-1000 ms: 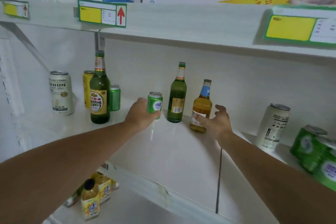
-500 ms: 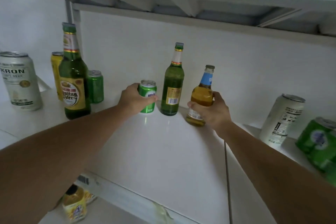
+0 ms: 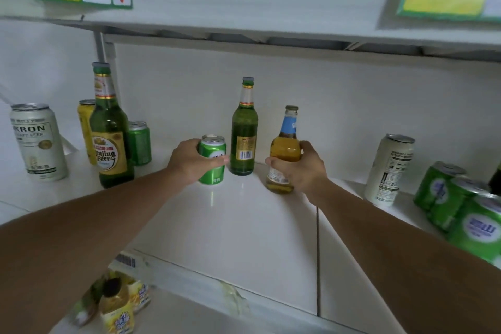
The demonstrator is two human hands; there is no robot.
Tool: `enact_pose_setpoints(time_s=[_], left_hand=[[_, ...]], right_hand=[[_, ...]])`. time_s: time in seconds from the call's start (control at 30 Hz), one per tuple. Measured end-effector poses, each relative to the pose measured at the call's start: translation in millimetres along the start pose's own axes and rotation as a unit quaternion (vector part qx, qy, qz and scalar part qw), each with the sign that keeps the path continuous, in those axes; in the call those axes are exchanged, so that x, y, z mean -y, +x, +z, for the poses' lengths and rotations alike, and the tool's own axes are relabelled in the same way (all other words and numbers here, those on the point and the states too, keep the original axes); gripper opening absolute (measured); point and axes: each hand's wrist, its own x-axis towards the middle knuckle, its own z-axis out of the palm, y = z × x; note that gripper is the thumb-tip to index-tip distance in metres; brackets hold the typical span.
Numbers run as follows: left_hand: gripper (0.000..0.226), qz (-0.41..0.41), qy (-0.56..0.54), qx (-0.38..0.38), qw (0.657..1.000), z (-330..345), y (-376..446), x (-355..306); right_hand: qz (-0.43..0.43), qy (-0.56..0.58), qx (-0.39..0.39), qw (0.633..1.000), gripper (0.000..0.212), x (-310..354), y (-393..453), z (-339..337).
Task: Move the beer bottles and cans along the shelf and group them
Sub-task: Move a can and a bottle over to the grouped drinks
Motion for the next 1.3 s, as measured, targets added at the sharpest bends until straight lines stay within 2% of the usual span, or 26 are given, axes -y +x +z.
enact_pose_setpoints(time_s=[0.2, 0.33, 0.5, 0.63, 0.93, 1.03, 1.13, 1.2, 1.3], left_hand=[[0.043, 0.021, -0.056, -0.023, 0.998, -11.3, -43.4, -31.8], [0.039, 0.040, -0.061, -0.011, 0.997, -13.3, -79.9, -57.5], [0.036, 0.048, -0.056, 0.000, 0.997, -2.2, -133.6, -81.9], [0.037, 0.039, -0.069, 0.004, 0.997, 7.4, -182.1, -101.4], [0.032, 0.032, -0.090, 0.006, 0.995, 27.5, -286.5, -138.2], [0.038, 0.038, -0.093, 0.010, 0.995, 34.9, -307.1, -151.6], [0.048, 0.042, -0.098, 0.022, 0.994, 45.4, -320.5, -165.2], [0.065, 0.043, -0.103, 0.023, 0.994, 55.3, -324.8, -172.2], [0.077, 0.037, -0.131, 0.024, 0.990, 71.6, -330.9, -178.6]], right_hand=[[-0.025, 0.039, -0.001, 0.999, 0.077, -1.5, -39.9, -15.8], [-0.037, 0.079, -0.004, 0.996, 0.069, -1.9, -70.5, -33.7], [-0.060, 0.107, 0.005, 0.992, 0.074, 4.7, -110.7, -70.4], [-0.080, 0.110, 0.008, 0.991, 0.064, 2.4, -149.5, -111.4], [-0.081, 0.079, 0.000, 0.994, 0.075, -23.4, -220.5, -192.3], [-0.071, 0.085, -0.016, 0.994, 0.081, -25.5, -239.2, -213.9], [-0.066, 0.097, -0.030, 0.993, 0.065, -28.7, -260.8, -236.3], [-0.065, 0.098, -0.035, 0.992, 0.058, -33.0, -274.3, -253.6], [-0.065, 0.067, -0.056, 0.994, 0.070, -39.7, -292.2, -275.3]])
